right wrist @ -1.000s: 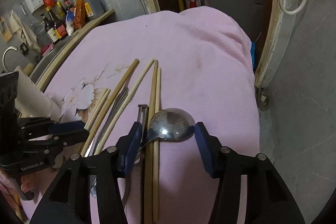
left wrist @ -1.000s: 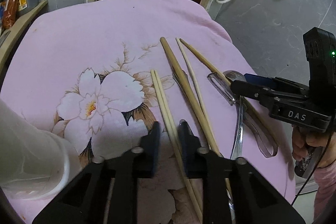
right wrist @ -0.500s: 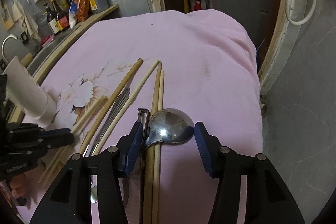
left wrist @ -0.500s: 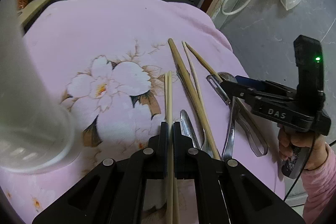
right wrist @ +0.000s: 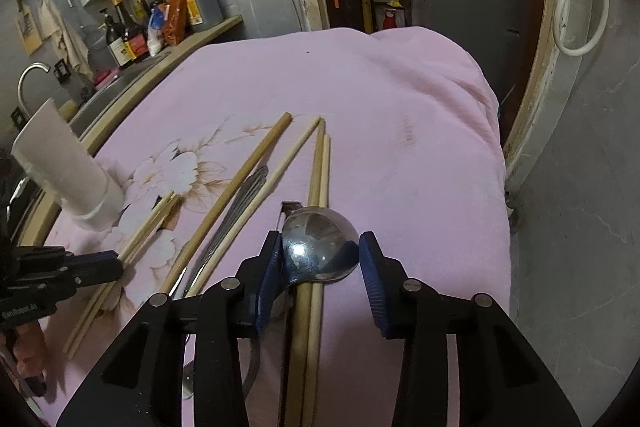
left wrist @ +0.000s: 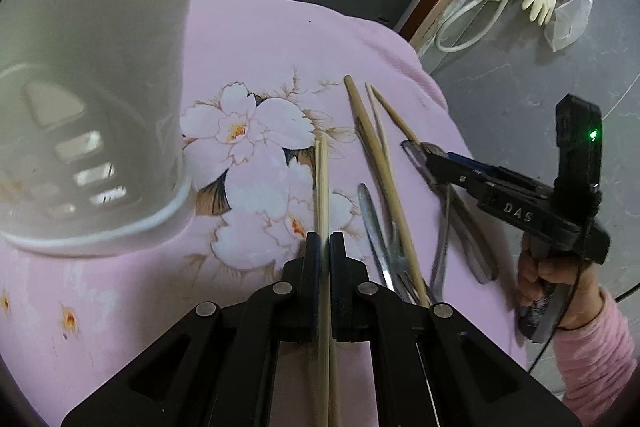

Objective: Organize utensils
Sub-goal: 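Close the right gripper on the metal spoon handle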

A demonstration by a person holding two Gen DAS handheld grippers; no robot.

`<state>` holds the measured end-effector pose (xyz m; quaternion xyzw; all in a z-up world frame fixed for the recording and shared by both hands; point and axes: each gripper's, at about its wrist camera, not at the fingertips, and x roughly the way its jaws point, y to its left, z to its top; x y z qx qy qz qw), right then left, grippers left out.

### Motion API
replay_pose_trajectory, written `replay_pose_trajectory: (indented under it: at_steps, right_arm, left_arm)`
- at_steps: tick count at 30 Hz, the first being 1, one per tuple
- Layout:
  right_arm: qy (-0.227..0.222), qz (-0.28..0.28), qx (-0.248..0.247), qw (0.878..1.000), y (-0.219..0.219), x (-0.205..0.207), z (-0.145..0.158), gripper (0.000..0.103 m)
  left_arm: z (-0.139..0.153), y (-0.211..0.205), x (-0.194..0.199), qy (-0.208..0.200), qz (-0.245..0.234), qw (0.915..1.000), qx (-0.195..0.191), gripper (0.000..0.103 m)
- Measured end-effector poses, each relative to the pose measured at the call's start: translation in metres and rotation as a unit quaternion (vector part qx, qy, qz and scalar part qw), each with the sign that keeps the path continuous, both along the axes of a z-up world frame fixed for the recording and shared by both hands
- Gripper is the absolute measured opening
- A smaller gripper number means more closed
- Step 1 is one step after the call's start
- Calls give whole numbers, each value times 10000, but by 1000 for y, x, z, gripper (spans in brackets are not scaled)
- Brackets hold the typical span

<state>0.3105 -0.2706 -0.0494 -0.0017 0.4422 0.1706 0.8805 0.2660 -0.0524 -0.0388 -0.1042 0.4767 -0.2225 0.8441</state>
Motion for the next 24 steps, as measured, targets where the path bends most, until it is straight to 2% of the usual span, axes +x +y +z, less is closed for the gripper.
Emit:
replay_pose_trajectory:
  at_steps: [4, 8, 11, 16, 24]
  right_arm:
    - [-212, 152, -108, 9996, 6, -14, 4, 34]
    - [-484, 356, -310, 9977, 17, -29, 8, 31]
    - [-619, 515, -438, 9958, 24, -38, 9, 30]
    - [-720, 660, -503, 9939, 27, -43, 11, 28]
    - [-881, 923, -590, 9901, 34, -54, 11, 26]
  left_arm:
    - [5, 5, -8, -82, 48, 9998, -196, 2]
    - [4, 12, -16, -149, 249, 9995, -153, 2]
    - [3, 15, -21, -233, 391, 9990, 17, 2]
    - [-1, 12, -21, -105, 383, 9989, 263, 2]
    - [-5, 3, -9, 203, 74, 9969, 758, 4]
